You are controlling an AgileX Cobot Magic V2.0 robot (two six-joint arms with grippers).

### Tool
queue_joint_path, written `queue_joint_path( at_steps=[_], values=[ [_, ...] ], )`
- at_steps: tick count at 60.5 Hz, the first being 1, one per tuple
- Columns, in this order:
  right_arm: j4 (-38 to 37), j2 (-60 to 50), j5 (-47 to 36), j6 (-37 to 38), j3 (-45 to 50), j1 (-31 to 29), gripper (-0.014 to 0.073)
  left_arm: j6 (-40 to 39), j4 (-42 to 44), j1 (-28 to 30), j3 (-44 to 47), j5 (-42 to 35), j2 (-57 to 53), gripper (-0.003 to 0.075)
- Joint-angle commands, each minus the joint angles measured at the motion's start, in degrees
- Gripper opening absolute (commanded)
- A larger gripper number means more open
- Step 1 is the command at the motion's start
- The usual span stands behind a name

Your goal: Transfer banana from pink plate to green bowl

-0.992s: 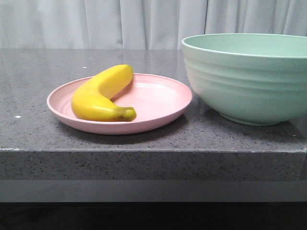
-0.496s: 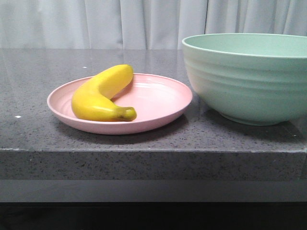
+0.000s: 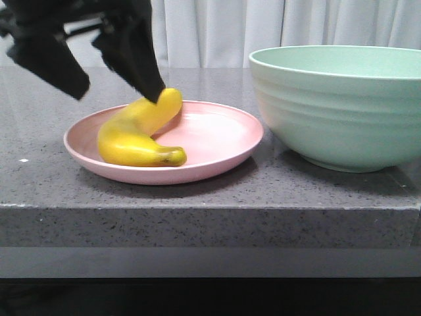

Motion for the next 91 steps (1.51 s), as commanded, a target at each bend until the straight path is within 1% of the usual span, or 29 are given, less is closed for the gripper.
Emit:
queue_joint_path(
  at_steps=[1,5,13,23,30,37,45,52,60,65,69,74,83,88,91],
  values=[
    [0.3,0.6,-4.2,-0.2,-2.2,-0.2,0.0643,-0.1,-1.8,-0.4,-2.1,-1.9,0.0,0.0562],
    [0.3,0.6,-4.2,-0.2,-2.2,-0.2,0.0643,-0.1,-2.2,-0.4,-2.1,-1.6,1.2,0.0510],
    [0.3,0.6,-4.2,-0.2,-2.2,-0.2,0.0643,-0.1,-2.2,-0.4,-2.1,-1.6,3.1,0.0438],
    [0.3,0.6,-4.2,-0.2,-2.2,-0.2,0.0643,-0.1,-2.2,-0.4,-2.1,-2.3,4.4,0.0395],
    [0.3,0.6,-4.2,-0.2,-2.2,-0.2,0.0643,-0.1,-2.2,-0.4,-2.1,-3.5,4.6,0.0347],
    [0.3,0.6,-4.2,-0.2,-2.2,-0.2,0.0643,-0.1,-2.2,-0.4,-2.1,-4.7,4.6,0.0262],
    [0.3,0.6,-4.2,-0.2,-2.2,-0.2,0.0643,-0.1,-2.2,-0.4,-2.1,-8.2,4.6,0.0165],
    [0.3,0.6,-4.2,-0.2,-2.2,-0.2,0.0643,-0.1,-2.2,-0.4,-2.8,-10.6,4.5,0.0135],
    [1.1,0.6,-4.1,-0.2,-2.2,-0.2,0.0643,-0.1,-2.2,-0.4,-6.2,-9.5,3.2,0.0134],
    [4.0,0.6,-3.5,-0.2,-2.2,-0.2,0.0643,0.0,-2.2,-1.0,-8.6,-8.2,1.5,0.0134],
    [7.9,0.9,-3.0,-0.2,-2.3,-0.2,0.0643,0.1,-2.2,-1.8,-10.1,-7.8,-0.4,0.0134],
    [13.9,2.2,-1.9,-0.2,-3.0,-0.2,0.0643,0.1,-2.2,-3.7,-11.3,-7.2,-2.8,0.0134],
    [26.8,8.0,2.5,-0.5,-6.0,1.0,0.0643,0.1,-2.2,-7.9,-11.7,-7.1,-6.9,0.0134],
    [33.1,12.4,4.9,-4.6,-8.5,3.5,0.0643,0.1,-2.2,-10.1,-11.7,-6.8,-8.5,0.0134],
    [38.8,14.8,5.5,-9.1,-10.0,5.4,0.0643,0.1,-2.2,-11.1,-11.7,-6.6,-9.1,0.0134]
  ],
)
